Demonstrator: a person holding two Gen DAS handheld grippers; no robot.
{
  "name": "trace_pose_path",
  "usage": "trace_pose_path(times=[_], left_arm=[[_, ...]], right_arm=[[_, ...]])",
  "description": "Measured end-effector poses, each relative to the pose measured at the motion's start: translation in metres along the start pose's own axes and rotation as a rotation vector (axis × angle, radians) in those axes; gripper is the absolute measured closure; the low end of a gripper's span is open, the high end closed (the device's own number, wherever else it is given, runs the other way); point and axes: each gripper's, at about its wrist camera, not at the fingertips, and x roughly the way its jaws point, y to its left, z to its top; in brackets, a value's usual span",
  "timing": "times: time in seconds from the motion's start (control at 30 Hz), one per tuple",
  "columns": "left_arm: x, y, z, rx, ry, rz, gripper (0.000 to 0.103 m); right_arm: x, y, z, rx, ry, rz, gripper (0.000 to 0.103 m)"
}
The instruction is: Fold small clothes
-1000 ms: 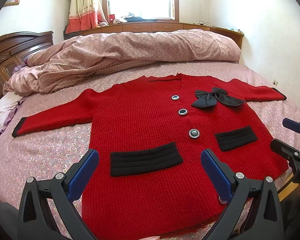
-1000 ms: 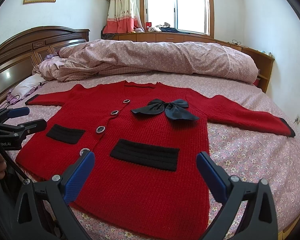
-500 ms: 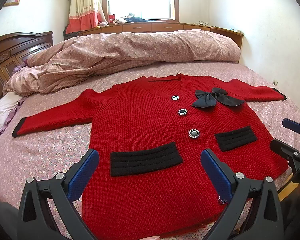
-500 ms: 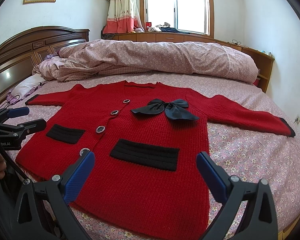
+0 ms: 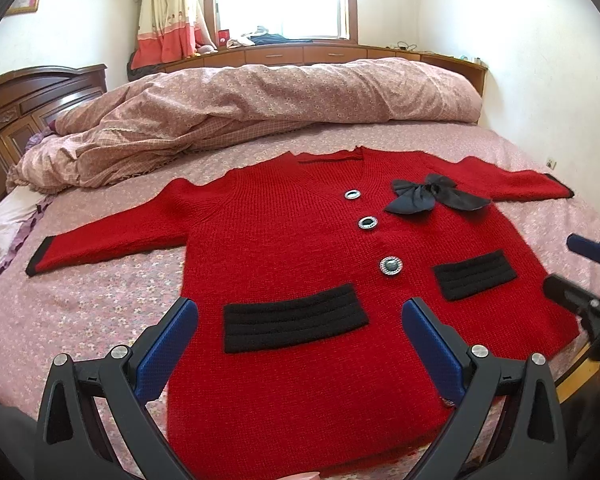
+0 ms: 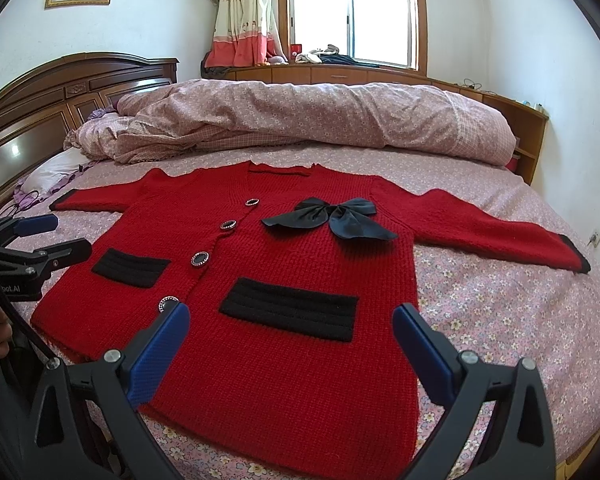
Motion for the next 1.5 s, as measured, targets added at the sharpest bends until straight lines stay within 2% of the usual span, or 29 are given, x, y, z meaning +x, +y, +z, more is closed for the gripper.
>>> trace_pose_path(times=[0.17,0.27,0.37,0.53,0.7,0.77,0.87,1.03,1.17,1.27,1.37,1.5], left_arm=[[-0.001,0.024,-0.004,-0.036,0.012,0.017,0.004],[0.002,0.055,0.002,-0.108,0.037,-0.015,0.004],[0.006,0.098,0.013,-0.207,0.053,-0.044,0.004],[0.022,0.186,0.032,-0.296,0.066,0.028,0.004],[0.050,0.286,0.028,-0.527,0.099,0.050,0.004],[0.064,0.320,0.019,-0.641,0.120,0.051,0.004],[0.081,0.356,0.004,-0.756,0.134,0.081,0.004],[0.101,0.390,-0.009,-0.865,0.137,0.107,0.004],[0.126,0.419,-0.019,-0.974,0.142,0.084,0.004],[0.132,0.429,-0.016,-0.996,0.113,0.083,0.004],[0.144,0.446,-0.009,-1.001,0.105,0.063,0.004],[0.156,0.475,-0.005,-1.003,0.059,0.032,0.004]], right_arm=[[0.002,0.004,0.006,0.013,-0.008,0.019,0.000],[0.009,0.010,0.017,0.017,-0.016,0.045,0.000],[0.016,0.018,0.030,0.017,-0.019,0.072,0.000],[0.035,0.030,0.061,-0.009,-0.045,0.108,0.000],[0.061,0.035,0.088,0.017,-0.050,0.168,0.000],[0.074,0.036,0.097,0.032,-0.048,0.190,0.000],[0.096,0.038,0.111,0.049,-0.048,0.223,0.000],[0.128,0.033,0.132,0.096,-0.057,0.242,0.000],[0.144,0.024,0.136,0.170,-0.057,0.259,0.000],[0.156,0.020,0.135,0.154,-0.023,0.264,0.000],[0.160,0.019,0.135,0.082,-0.018,0.214,0.000],[0.166,0.002,0.137,0.122,-0.020,0.212,0.000]])
